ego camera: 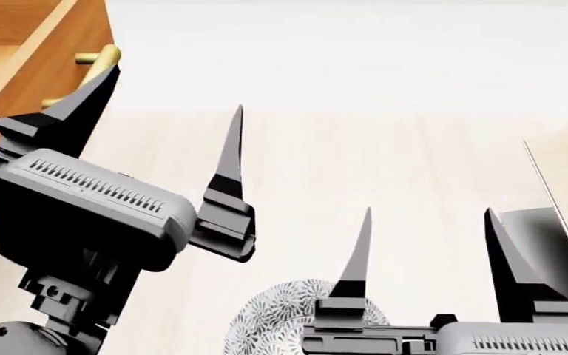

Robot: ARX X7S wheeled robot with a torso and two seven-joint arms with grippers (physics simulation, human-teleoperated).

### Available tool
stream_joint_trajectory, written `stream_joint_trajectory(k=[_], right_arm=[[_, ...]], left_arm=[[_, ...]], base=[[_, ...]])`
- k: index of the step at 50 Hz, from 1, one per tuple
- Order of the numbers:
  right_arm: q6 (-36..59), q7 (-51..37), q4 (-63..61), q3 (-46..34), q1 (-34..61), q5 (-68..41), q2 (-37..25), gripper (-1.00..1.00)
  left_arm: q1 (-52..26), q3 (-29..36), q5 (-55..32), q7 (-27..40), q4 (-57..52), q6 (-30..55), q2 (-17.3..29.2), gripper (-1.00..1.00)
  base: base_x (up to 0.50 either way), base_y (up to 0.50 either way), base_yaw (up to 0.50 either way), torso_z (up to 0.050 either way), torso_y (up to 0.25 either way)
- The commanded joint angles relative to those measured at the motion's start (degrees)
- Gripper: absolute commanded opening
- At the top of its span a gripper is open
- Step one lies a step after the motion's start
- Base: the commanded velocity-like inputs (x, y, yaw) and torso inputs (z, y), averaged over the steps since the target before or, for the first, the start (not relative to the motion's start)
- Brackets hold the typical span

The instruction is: Close the top drawer of the cabinet.

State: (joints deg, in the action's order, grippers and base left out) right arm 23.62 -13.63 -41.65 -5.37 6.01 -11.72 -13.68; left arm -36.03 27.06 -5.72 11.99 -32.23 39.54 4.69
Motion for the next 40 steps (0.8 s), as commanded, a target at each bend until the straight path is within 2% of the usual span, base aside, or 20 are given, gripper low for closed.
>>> stream_joint_trajectory(k=[1,16,28,40], right_arm=[[-1.39,-0.36,1.17,0.29,-0.63,-0.72,-0.43,1.00],[-2.08,-0.73,2.03,0.40,-0.65,-1.78,-1.03,1.00],[-1.75,-1.38,1.50,0.30,-0.68,-2.31,-1.54,1.00],[-2.26,-1.67,2.10,0.07,-0.51,-2.63,-1.93,1.00]], left_arm=[[-3.69,0.60,-0.71,0.01,7.55,-2.48,-0.74,1.00],[-11.06,1.29,-1.40,-0.26,24.28,-9.56,-2.34,1.00],[-15.42,2.68,-2.78,0.31,29.87,-10.75,-2.54,1.00],[-19.32,3.83,-4.40,0.67,41.13,-16.12,-3.10,1.00]], base=[[0.00,0.00,0.00,0.000,0.000],[0.00,0.00,0.00,0.000,0.000],[0.00,0.00,0.00,0.000,0.000],[0.00,0.00,0.00,0.000,0.000]])
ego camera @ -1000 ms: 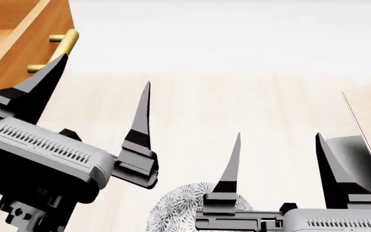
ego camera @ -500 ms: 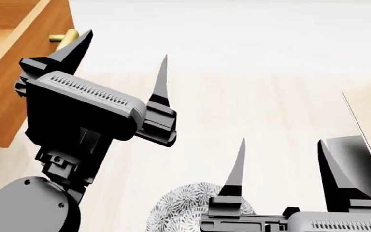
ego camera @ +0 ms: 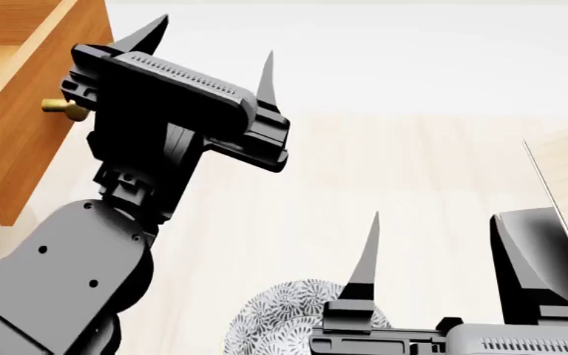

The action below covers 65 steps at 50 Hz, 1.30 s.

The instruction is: Close the top drawer of the cabinet.

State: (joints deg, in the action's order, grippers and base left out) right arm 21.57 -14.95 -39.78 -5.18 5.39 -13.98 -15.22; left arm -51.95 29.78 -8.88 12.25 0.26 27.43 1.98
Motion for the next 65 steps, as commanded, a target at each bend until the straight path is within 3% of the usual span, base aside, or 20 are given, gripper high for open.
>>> stream_joint_trajectory(k=[1,34,38,44,51,65], right_arm=[[-0.31,-0.36,0.30,-0.08,0.09,-0.46,-0.41,1.00],[-1.92,-1.14,1.35,-0.13,-0.47,-1.54,-1.40,1.00],[-2.17,-1.22,1.43,-0.11,-0.60,-1.67,-1.52,1.00],[-2.15,-1.34,1.36,-0.11,-0.60,-2.04,-1.71,1.00],[-2.13,-1.57,0.88,-0.04,-0.84,-2.33,-2.05,1.00],[-2.66,-1.65,0.81,-0.31,-1.24,-2.52,-2.48,1.00]], left_arm=[[-3.90,1.28,-1.39,0.04,11.68,-5.95,-0.70,1.00],[-11.76,16.48,-11.05,4.03,36.08,-20.71,-1.75,1.00],[-14.10,20.36,-15.92,4.61,42.23,-24.98,-1.84,1.00],[-18.76,34.40,-30.82,5.80,53.71,-34.27,-1.95,1.00],[-21.42,48.02,-44.88,7.18,58.01,-40.06,-1.96,1.00],[-22.84,55.97,-53.70,6.40,62.49,-43.99,-1.96,1.00]], base=[[0.00,0.00,0.00,0.000,0.000],[0.00,0.00,0.00,0.000,0.000],[0.00,0.00,0.00,0.000,0.000],[0.00,0.00,0.00,0.000,0.000],[0.00,0.00,0.00,0.000,0.000],[0.00,0.00,0.00,0.000,0.000]])
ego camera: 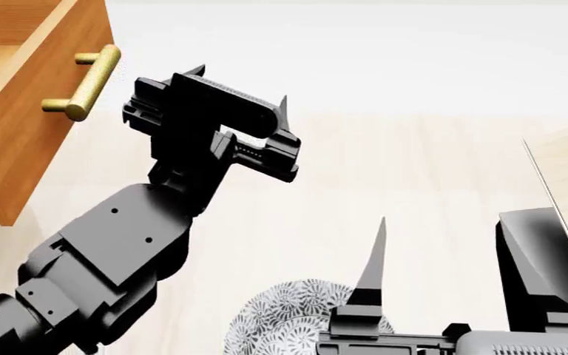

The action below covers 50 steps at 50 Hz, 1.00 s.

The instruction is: Close the top drawer of the cabinet.

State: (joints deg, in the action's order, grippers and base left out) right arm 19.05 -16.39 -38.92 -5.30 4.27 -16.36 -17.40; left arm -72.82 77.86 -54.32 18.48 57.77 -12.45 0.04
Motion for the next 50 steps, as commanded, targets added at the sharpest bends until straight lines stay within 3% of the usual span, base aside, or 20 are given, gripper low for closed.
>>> stream_joint_trajectory(k=[1,50], right_arm=[[-0.20,-0.23,0.03,-0.24,-0.12,-0.11,-0.29,1.00],[0.06,-1.53,0.24,-1.70,0.29,-0.18,-1.00,1.00]], left_arm=[[-2.00,8.01,-8.43,0.12,5.05,-4.21,-0.02,1.00],[-2.66,4.68,-10.46,-5.00,17.13,-6.83,0.05,1.00]], base=[[0.00,0.00,0.00,0.000,0.000],[0.00,0.00,0.00,0.000,0.000]])
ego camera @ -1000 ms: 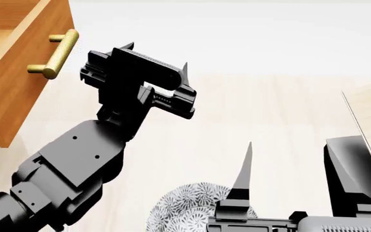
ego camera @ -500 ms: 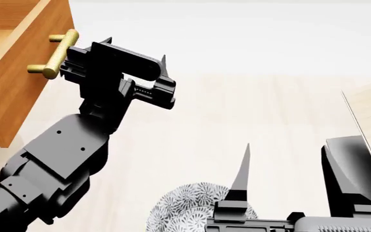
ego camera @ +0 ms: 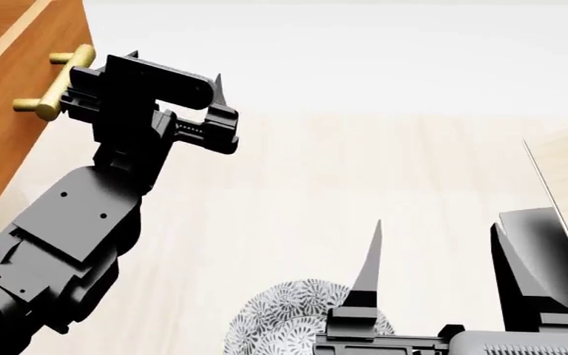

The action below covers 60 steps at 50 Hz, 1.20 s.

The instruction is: Close the top drawer of the cabinet.

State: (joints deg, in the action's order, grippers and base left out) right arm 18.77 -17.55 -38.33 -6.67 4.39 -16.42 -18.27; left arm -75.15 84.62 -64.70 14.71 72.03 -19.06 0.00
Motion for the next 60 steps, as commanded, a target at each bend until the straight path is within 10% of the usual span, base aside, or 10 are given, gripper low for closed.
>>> stream_joint_trajectory(k=[1,60], right_arm=[[0.33,-0.43,-0.40,-0.45,0.18,0.05,-0.16,1.00],[-0.52,-1.17,1.01,-1.47,0.62,-0.55,-1.07,1.00]], left_arm=[[-0.30,-2.78,0.28,-1.18,2.90,-0.05,0.22,1.00],[1.04,-56.31,45.52,-4.71,2.91,8.04,6.81,1.00]], base=[[0.00,0.00,0.00,0.000,0.000],[0.00,0.00,0.00,0.000,0.000]])
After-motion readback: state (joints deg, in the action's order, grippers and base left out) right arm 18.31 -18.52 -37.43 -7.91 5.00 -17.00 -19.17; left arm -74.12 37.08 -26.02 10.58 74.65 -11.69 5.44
